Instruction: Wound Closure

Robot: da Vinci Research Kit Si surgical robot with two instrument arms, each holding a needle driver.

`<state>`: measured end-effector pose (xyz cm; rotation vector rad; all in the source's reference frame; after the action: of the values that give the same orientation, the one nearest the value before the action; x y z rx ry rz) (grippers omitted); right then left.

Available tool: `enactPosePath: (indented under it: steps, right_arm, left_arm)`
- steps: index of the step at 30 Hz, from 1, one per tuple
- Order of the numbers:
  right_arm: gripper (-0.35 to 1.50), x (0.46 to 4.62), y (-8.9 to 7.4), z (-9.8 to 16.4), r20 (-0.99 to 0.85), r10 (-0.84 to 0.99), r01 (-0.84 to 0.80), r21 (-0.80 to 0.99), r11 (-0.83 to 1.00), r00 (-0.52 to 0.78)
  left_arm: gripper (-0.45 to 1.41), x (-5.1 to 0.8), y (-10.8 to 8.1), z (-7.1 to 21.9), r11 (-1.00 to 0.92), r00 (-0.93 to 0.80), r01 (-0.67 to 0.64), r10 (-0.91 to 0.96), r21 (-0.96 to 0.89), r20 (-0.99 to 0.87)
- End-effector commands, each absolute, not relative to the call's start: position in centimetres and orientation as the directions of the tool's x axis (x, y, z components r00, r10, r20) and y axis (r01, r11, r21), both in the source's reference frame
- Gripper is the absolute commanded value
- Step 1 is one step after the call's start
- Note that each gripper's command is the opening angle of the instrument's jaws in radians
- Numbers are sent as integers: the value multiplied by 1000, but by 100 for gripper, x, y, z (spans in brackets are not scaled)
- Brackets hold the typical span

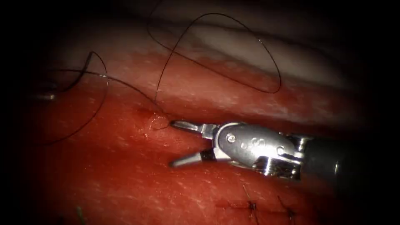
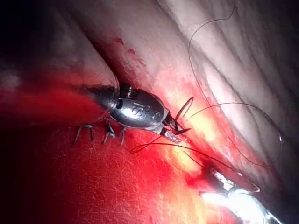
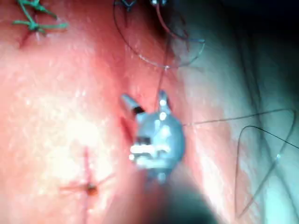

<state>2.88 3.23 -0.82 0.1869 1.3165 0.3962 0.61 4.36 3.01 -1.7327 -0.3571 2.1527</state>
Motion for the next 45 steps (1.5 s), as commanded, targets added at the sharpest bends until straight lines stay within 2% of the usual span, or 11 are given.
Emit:
enactPosePath:
  steps: [1,6,7,9,10,19,40,42,43,44,45]
  right_arm:
    - [94,310,325,-63,-906,375,-186,341,921,194]
    - [68,334,325,-40,-911,358,-190,321,928,206]
    - [51,336,326,-38,-910,357,-188,321,928,211]
    - [-28,339,325,-34,-901,372,-182,337,924,222]
    - [-35,337,323,-33,-885,399,-177,364,914,240]
    - [-35,310,309,-73,-838,464,-217,415,883,287]
    - [-35,384,170,-255,-850,470,4,485,875,236]
    - [57,381,184,-252,-859,465,-19,473,881,213]
    - [94,378,190,-249,-861,463,-37,467,884,209]
    - [116,370,205,-242,-863,456,-83,450,889,218]
    - [120,366,213,-238,-862,455,-98,445,890,224]
  left_arm:
    - [-35,56,430,306,-905,-187,-113,425,-410,-886]
    - [-35,58,430,306,-905,-187,-112,425,-410,-886]
    - [-35,58,430,306,-905,-187,-111,425,-410,-886]
    - [-35,58,430,306,-905,-187,-111,425,-410,-886]
    - [-35,59,430,306,-905,-187,-111,424,-410,-886]
    - [-35,58,430,306,-905,-188,-112,425,-410,-886]
    - [-35,57,427,311,-904,-188,-114,426,-411,-885]
    - [-35,57,427,311,-904,-188,-114,426,-411,-885]
    - [-35,58,427,311,-904,-188,-114,426,-411,-885]
    - [-35,58,427,311,-904,-188,-114,426,-411,-885]
    - [-35,58,427,311,-904,-188,-114,426,-411,-885]
